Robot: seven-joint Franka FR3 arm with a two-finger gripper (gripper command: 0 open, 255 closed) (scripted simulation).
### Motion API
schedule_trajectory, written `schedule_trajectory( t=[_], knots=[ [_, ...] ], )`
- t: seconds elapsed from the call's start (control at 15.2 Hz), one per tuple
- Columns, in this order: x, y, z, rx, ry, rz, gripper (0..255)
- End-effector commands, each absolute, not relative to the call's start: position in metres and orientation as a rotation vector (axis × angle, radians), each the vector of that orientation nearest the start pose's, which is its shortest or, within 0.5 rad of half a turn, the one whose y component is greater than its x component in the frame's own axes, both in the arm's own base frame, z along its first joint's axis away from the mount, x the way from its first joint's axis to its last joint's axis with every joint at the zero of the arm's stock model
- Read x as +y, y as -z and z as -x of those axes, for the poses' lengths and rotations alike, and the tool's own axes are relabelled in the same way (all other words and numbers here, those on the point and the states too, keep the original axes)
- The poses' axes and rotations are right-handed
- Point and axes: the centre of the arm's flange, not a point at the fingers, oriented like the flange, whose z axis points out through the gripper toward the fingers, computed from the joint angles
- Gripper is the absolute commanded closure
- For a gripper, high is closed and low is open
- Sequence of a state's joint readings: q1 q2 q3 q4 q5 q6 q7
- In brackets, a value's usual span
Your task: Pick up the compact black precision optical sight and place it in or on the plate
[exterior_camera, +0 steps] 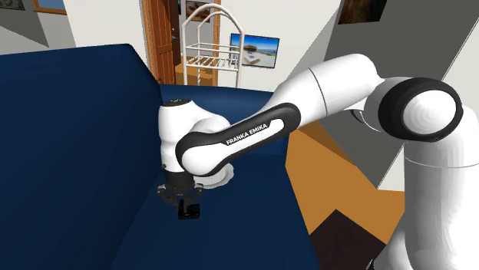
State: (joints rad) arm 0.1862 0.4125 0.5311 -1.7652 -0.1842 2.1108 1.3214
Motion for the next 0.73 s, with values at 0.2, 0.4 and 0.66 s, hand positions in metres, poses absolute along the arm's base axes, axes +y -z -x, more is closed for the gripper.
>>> schedule_trajectory(
  t=[0.2,0.4,0.66],
  knots=[
    [0.395,-0.381,-0.511,0.841,-0.069,3.007,255],
    [0.395,-0.397,-0.511,0.841,-0.069,3.007,255],
    [0.395,-0.418,-0.511,0.841,-0.069,3.007,255]
  ],
)
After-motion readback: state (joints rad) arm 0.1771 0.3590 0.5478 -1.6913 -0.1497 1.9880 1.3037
